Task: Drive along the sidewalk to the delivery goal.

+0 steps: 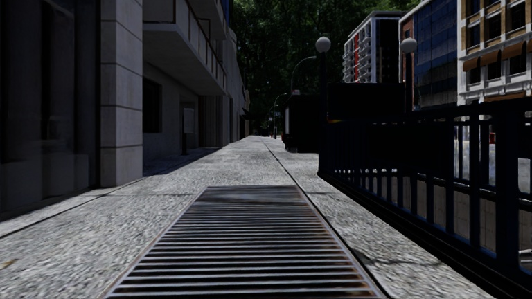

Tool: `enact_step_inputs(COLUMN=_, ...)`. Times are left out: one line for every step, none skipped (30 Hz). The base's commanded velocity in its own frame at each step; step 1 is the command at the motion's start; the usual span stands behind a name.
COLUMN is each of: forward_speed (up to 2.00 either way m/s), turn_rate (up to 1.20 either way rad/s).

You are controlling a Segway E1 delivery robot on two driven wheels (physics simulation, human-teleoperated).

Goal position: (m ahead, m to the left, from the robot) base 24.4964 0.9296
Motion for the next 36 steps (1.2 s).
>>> enact_step_inputs(forward_speed=2.00, turn_rate=0.00)
enact_step_inputs(forward_speed=2.00, turn_rate=0.00)
enact_step_inputs(forward_speed=2.00, turn_rate=0.00)
enact_step_inputs(forward_speed=2.00, turn_rate=0.00)
enact_step_inputs(forward_speed=2.00, turn_rate=0.00)
enact_step_inputs(forward_speed=2.00, turn_rate=0.00)
enact_step_inputs(forward_speed=2.00, turn_rate=0.00)
enact_step_inputs(forward_speed=2.00, turn_rate=0.00)
enact_step_inputs(forward_speed=2.00, turn_rate=0.00)
enact_step_inputs(forward_speed=2.00, turn_rate=0.00)
enact_step_inputs(forward_speed=2.00, turn_rate=0.00)
enact_step_inputs(forward_speed=2.00, turn_rate=0.00)
enact_step_inputs(forward_speed=2.00, turn_rate=0.00)
enact_step_inputs(forward_speed=2.00, turn_rate=0.00)
enact_step_inputs(forward_speed=2.00, turn_rate=0.00)
enact_step_inputs(forward_speed=2.00, turn_rate=0.00)
enact_step_inputs(forward_speed=2.00, turn_rate=0.00)
enact_step_inputs(forward_speed=2.00, turn_rate=0.00)
enact_step_inputs(forward_speed=2.00, turn_rate=0.00)
enact_step_inputs(forward_speed=2.00, turn_rate=0.00)
enact_step_inputs(forward_speed=2.00, turn_rate=0.00)
enact_step_inputs(forward_speed=2.00, turn_rate=0.00)
enact_step_inputs(forward_speed=2.00, turn_rate=0.00)
enact_step_inputs(forward_speed=2.00, turn_rate=0.00)
enact_step_inputs(forward_speed=2.00, turn_rate=0.00)
enact_step_inputs(forward_speed=2.00, turn_rate=0.00)
enact_step_inputs(forward_speed=2.00, turn_rate=0.00)
enact_step_inputs(forward_speed=2.00, turn_rate=0.00)
enact_step_inputs(forward_speed=2.00, turn_rate=0.00)
enact_step_inputs(forward_speed=2.00, turn_rate=0.00)
enact_step_inputs(forward_speed=2.00, turn_rate=0.00)
enact_step_inputs(forward_speed=2.00, turn_rate=0.00)
enact_step_inputs(forward_speed=2.00, turn_rate=0.00)
enact_step_inputs(forward_speed=2.00, turn_rate=0.00)
enact_step_inputs(forward_speed=2.00, turn_rate=0.00)
enact_step_inputs(forward_speed=2.00, turn_rate=0.00)
